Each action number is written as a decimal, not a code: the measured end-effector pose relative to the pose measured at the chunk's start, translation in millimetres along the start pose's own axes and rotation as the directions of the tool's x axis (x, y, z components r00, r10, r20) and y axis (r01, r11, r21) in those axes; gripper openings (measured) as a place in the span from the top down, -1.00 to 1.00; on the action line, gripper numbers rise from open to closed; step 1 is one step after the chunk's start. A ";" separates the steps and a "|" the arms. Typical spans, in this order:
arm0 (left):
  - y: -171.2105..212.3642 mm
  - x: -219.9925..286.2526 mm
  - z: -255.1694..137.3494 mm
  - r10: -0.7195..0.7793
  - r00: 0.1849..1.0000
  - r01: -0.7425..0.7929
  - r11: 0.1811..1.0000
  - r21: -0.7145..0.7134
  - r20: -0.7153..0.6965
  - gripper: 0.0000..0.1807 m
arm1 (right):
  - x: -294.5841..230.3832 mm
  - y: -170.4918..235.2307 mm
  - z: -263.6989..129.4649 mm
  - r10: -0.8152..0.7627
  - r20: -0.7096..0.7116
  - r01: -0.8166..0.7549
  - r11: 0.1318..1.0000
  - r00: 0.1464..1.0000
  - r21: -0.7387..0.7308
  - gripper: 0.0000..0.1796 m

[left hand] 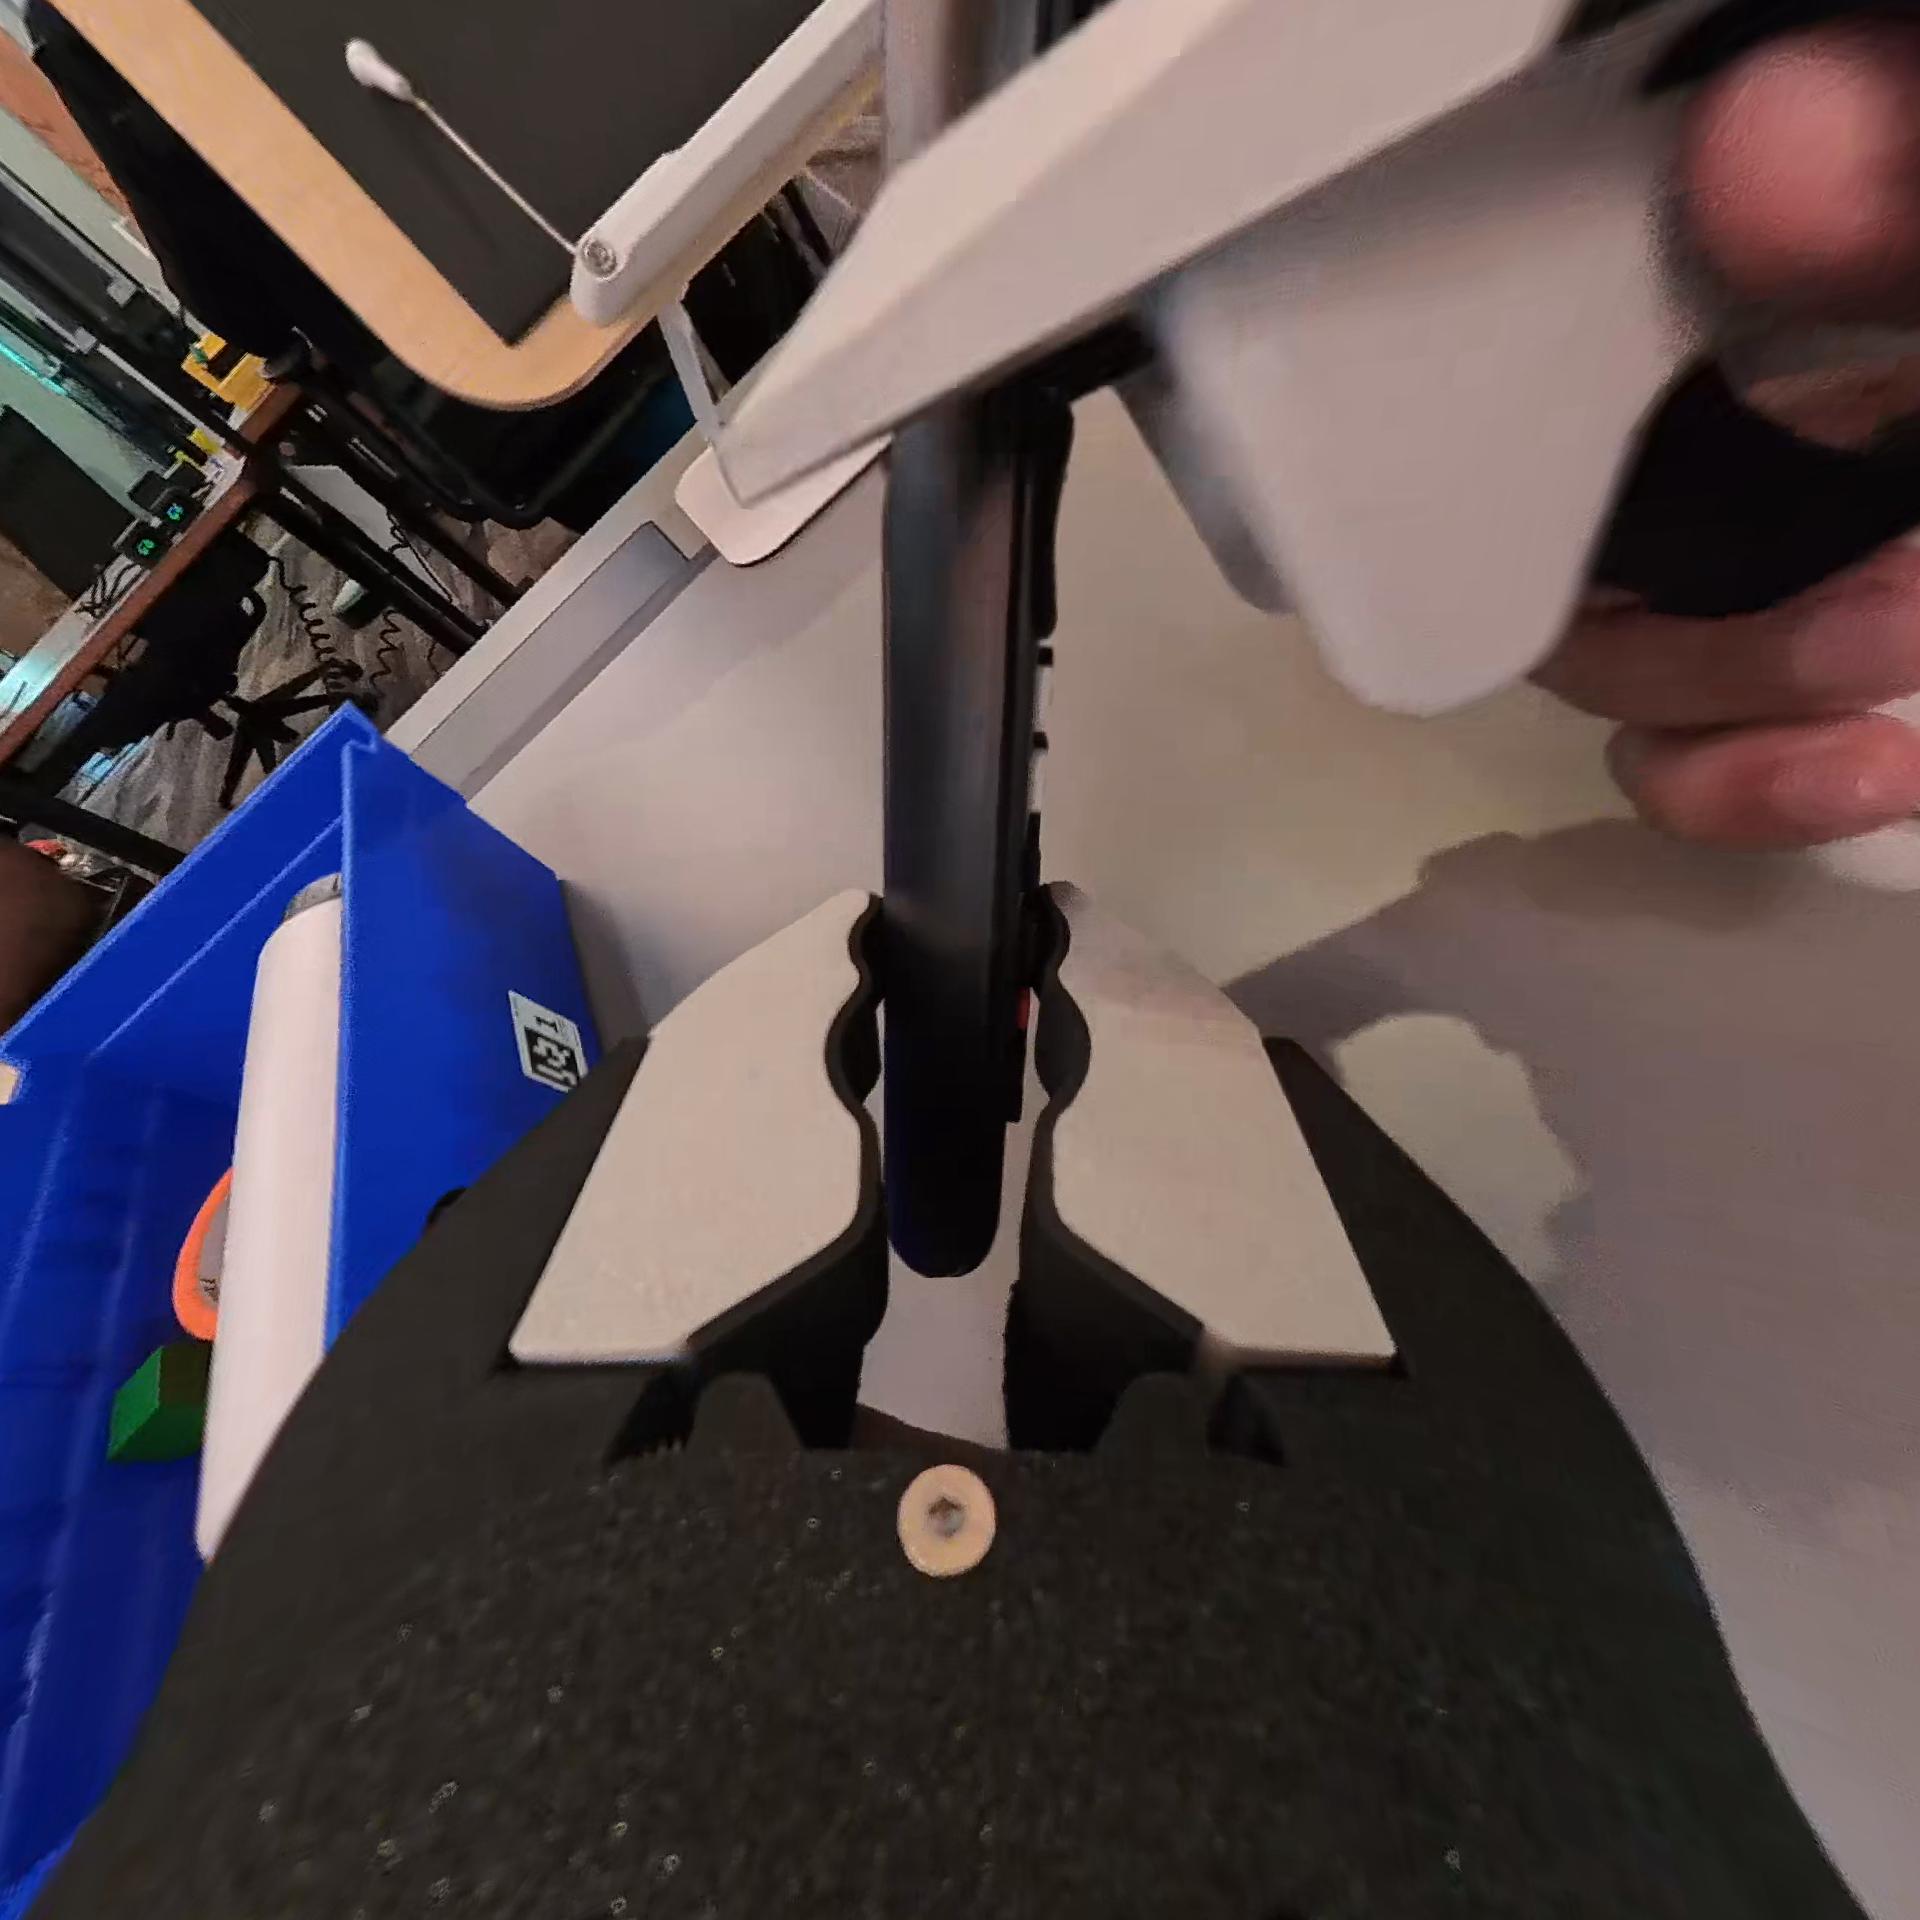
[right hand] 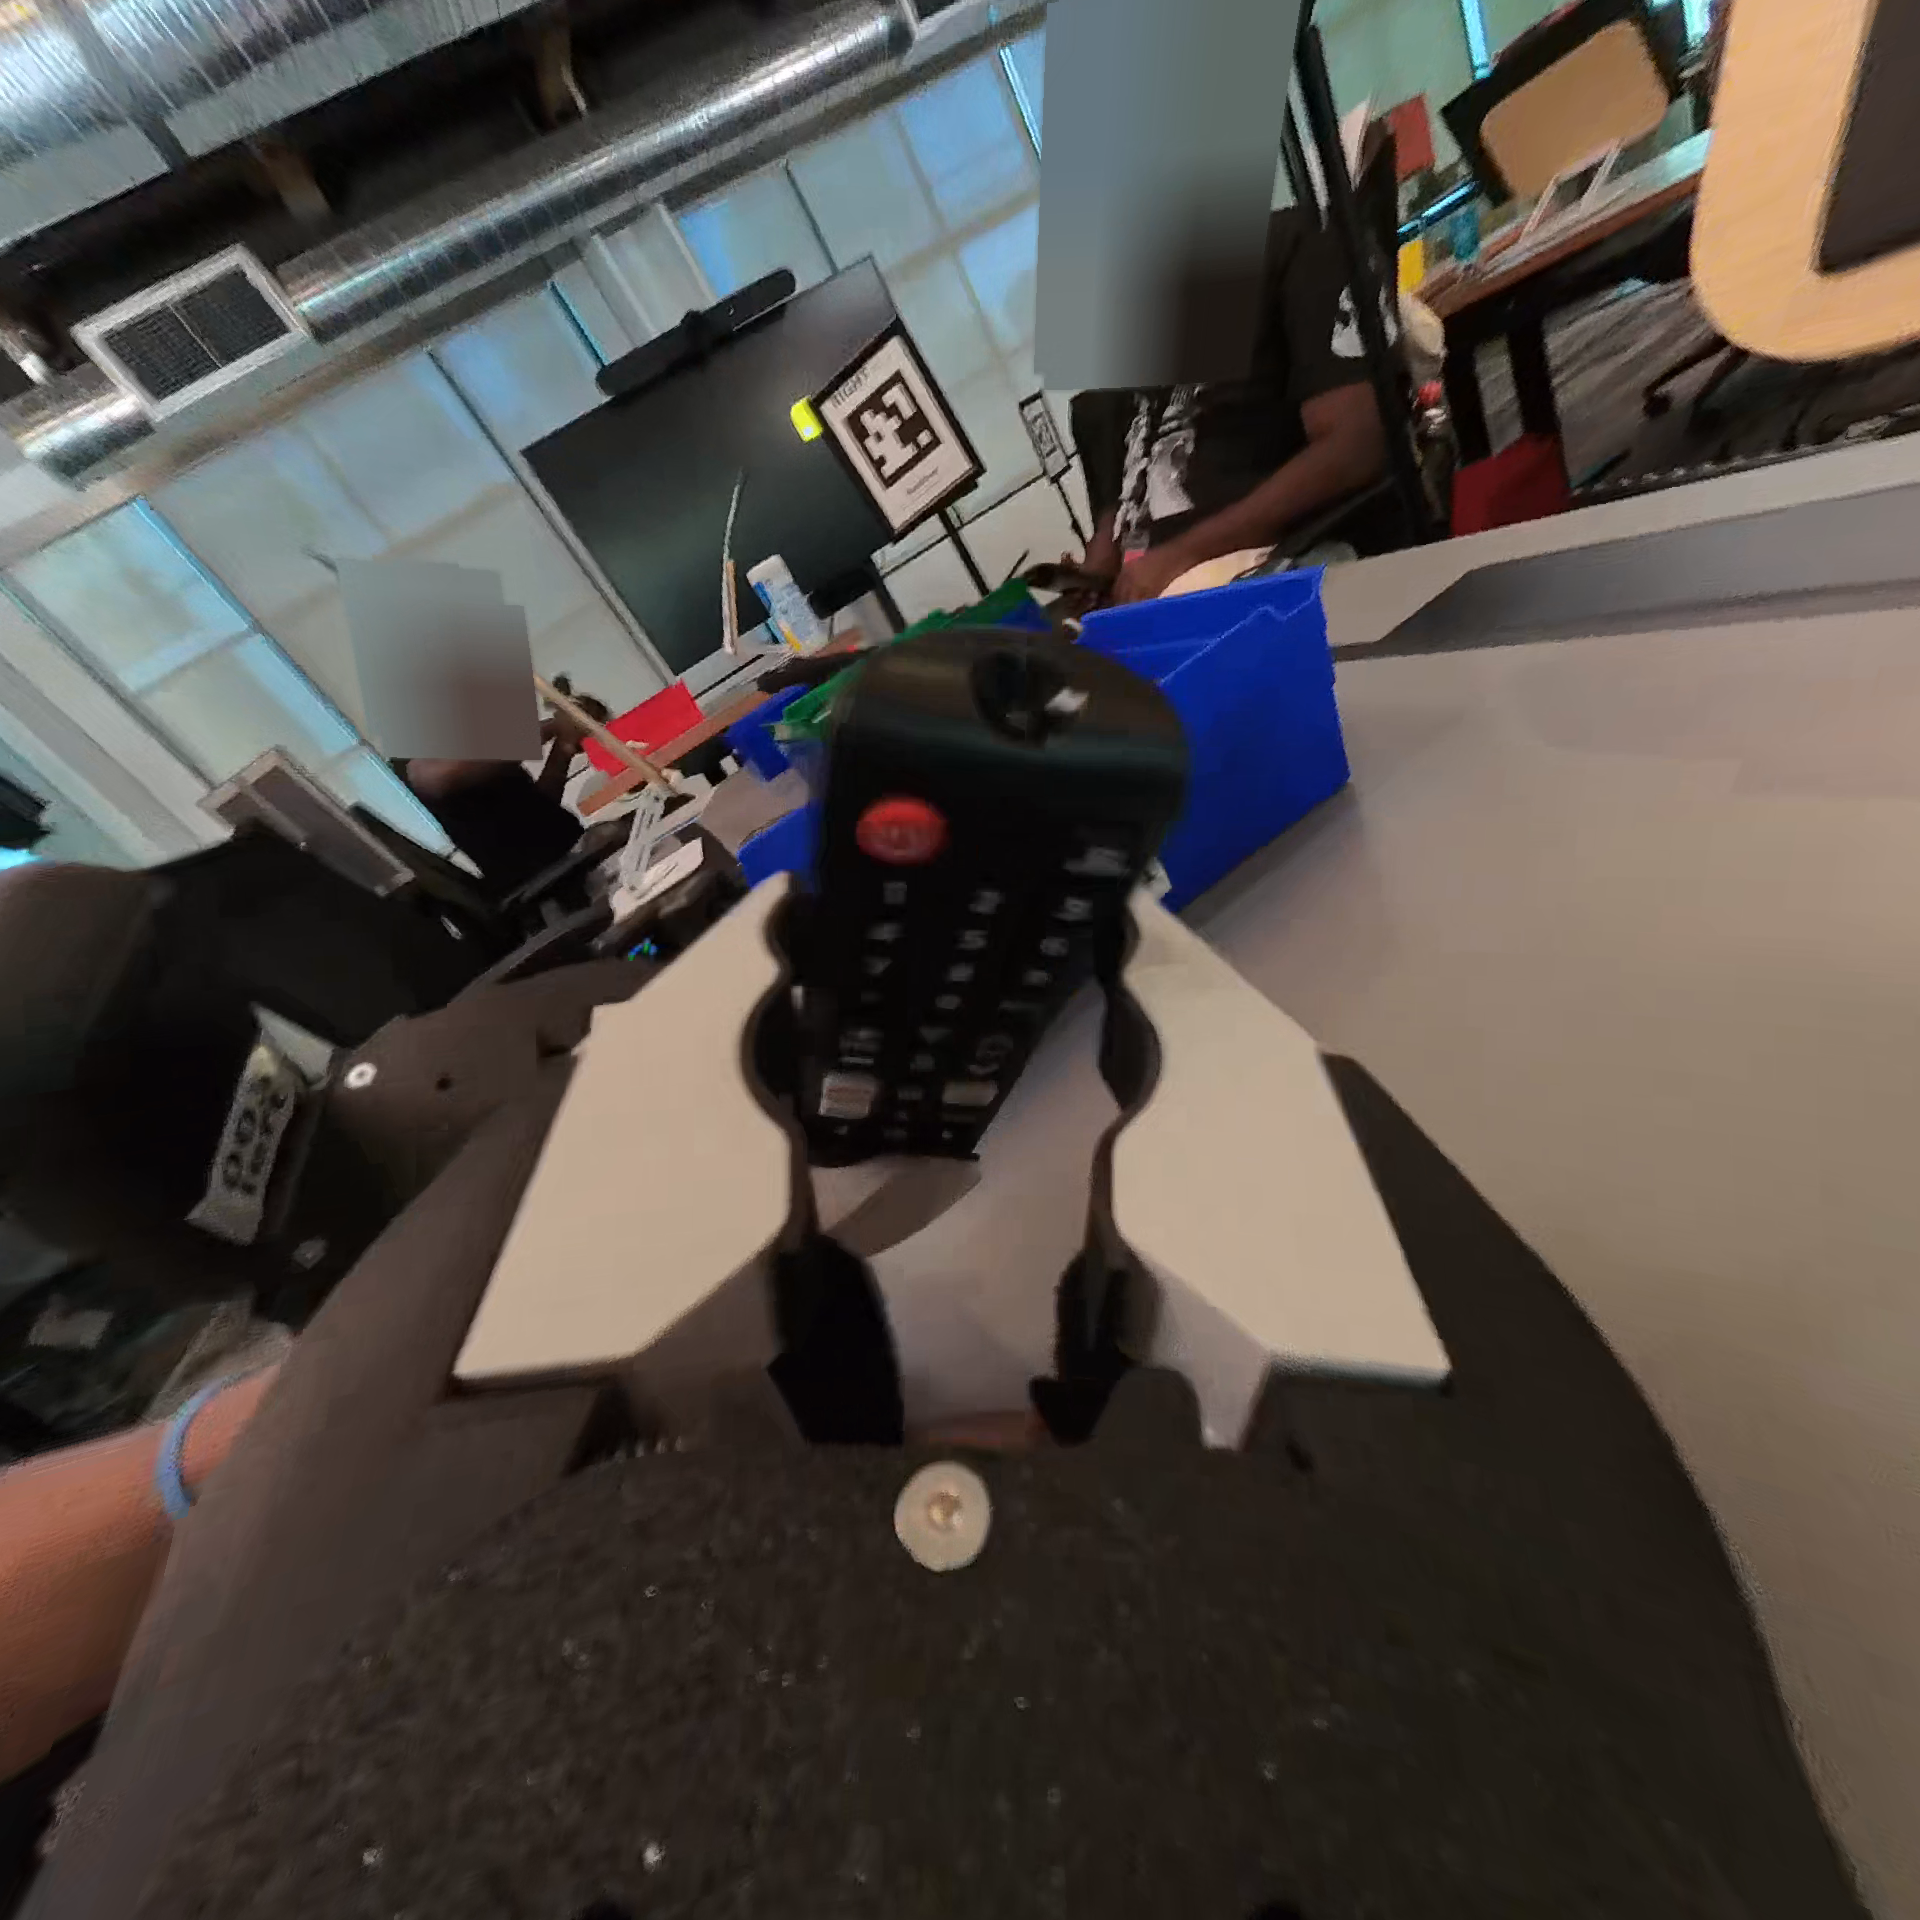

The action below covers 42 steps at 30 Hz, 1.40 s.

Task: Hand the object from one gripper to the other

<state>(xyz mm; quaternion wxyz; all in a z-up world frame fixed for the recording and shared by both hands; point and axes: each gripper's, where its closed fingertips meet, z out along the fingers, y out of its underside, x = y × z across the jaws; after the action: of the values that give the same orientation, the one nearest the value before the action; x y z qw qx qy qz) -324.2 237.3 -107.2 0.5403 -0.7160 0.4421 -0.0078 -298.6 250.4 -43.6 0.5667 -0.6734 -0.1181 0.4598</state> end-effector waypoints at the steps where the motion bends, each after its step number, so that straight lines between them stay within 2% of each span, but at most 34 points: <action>1: -0.4 1.5 0.0 0.003 1.000 -0.003 1.000 -0.002 0.004 0.72 | 0.6 0.4 -0.2 -0.008 0.005 0.008 1.000 1.000 -0.016 0.39; 6: -5.1 15.5 0.2 -0.090 0.990 0.095 0.995 0.043 -0.105 0.72 | 12.2 2.2 -6.0 0.131 0.033 -0.129 0.991 0.991 -0.046 0.41; 7: -7.3 19.4 -0.6 -0.120 0.982 0.129 0.990 0.058 -0.147 0.68 | 17.7 0.7 -8.2 0.139 0.024 -0.138 0.989 0.990 -0.044 0.42; 9: -10.7 30.3 -2.8 -0.217 0.936 0.242 0.969 0.056 -0.278 0.46 | 24.4 -7.5 -14.3 0.130 0.029 -0.129 0.991 0.991 -0.035 0.39; 11: -18.7 37.0 -8.3 -0.361 0.828 0.420 0.906 0.049 -0.429 0.38 | 25.1 -22.2 -22.4 0.110 0.059 -0.109 0.994 0.992 -0.005 0.44; 14: -36.6 30.5 -19.8 -0.532 0.587 0.681 0.732 0.018 -0.611 0.31 | 26.9 -43.7 -35.2 0.059 0.080 -0.062 0.997 0.995 0.036 0.41; 16: -45.1 32.8 -27.9 -0.557 0.431 0.763 0.645 -0.042 -0.710 0.27 | 21.9 -50.1 -39.1 0.079 0.129 -0.082 0.996 0.989 0.024 0.44; 18: -44.8 50.9 -32.6 -0.536 0.339 0.742 0.657 -0.130 -0.773 0.18 | 7.0 -50.8 -38.8 0.088 0.204 -0.086 0.996 0.975 -0.016 0.44; 22: -43.8 83.5 -43.4 -0.459 0.288 0.642 0.744 -0.187 -0.840 0.09 | -39.4 -37.7 -36.3 0.045 0.378 0.002 0.992 0.925 -0.123 0.43; 25: -45.6 93.6 -49.5 -0.414 0.296 0.599 0.782 -0.170 -0.861 0.11 | -59.2 -27.9 -34.3 0.027 0.439 0.044 0.987 0.898 -0.152 0.43; 26: -45.9 96.4 -52.2 -0.395 0.297 0.586 0.794 -0.161 -0.870 0.15 | -61.2 -23.6 -33.1 0.020 0.443 0.060 0.985 0.896 -0.165 0.44; 27: -45.9 100.1 -56.4 -0.368 0.289 0.568 0.809 -0.151 -0.884 0.34 | -60.6 -18.7 -31.6 0.005 0.437 0.083 0.980 0.899 -0.182 0.44; 28: -45.4 103.1 -58.8 -0.354 0.283 0.553 0.820 -0.150 -0.892 0.44 | -61.6 -16.1 -31.4 0.006 0.443 0.089 0.977 0.897 -0.194 0.43; 32: -48.8 104.2 -59.6 -0.352 0.274 0.550 0.821 -0.154 -0.895 0.44 | -62.5 -18.1 -28.7 -0.009 0.415 0.097 0.977 0.910 -0.191 0.42; 33: -53.0 101.3 -61.2 -0.346 0.264 0.571 0.808 -0.143 -0.900 0.44 | -63.6 -19.0 -28.5 -0.036 0.406 0.120 0.976 0.913 -0.182 0.36; 35: -65.4 89.7 -66.3 -0.347 0.212 0.647 0.750 -0.135 -0.914 0.44 | -65.3 -20.1 -28.2 -0.136 0.374 0.206 0.966 0.917 -0.155 0.08; 38: -82.6 59.2 -71.7 -0.359 0.131 0.789 0.602 -0.122 -0.924 0.44 | -68.4 -31.0 -31.0 -0.410 0.284 0.431 0.902 0.867 -0.012 -0.08; 40: -87.7 35.3 -71.6 -0.384 0.089 0.866 0.486 -0.119 -0.919 0.44 | -68.0 -34.0 -34.7 -0.579 0.178 0.578 0.814 0.796 0.064 -0.09; 42: -86.9 14.0 -70.6 -0.407 0.057 0.915 0.387 -0.115 -0.912 0.44 | -68.9 -34.4 -39.7 -0.701 0.068 0.691 0.712 0.710 0.125 -0.02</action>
<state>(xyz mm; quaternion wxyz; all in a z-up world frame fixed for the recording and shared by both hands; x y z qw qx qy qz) -295.9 176.4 -16.5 0.3366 -0.5553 0.2101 -0.7309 -294.1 188.9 17.3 0.7205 -0.5264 -0.3735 0.2535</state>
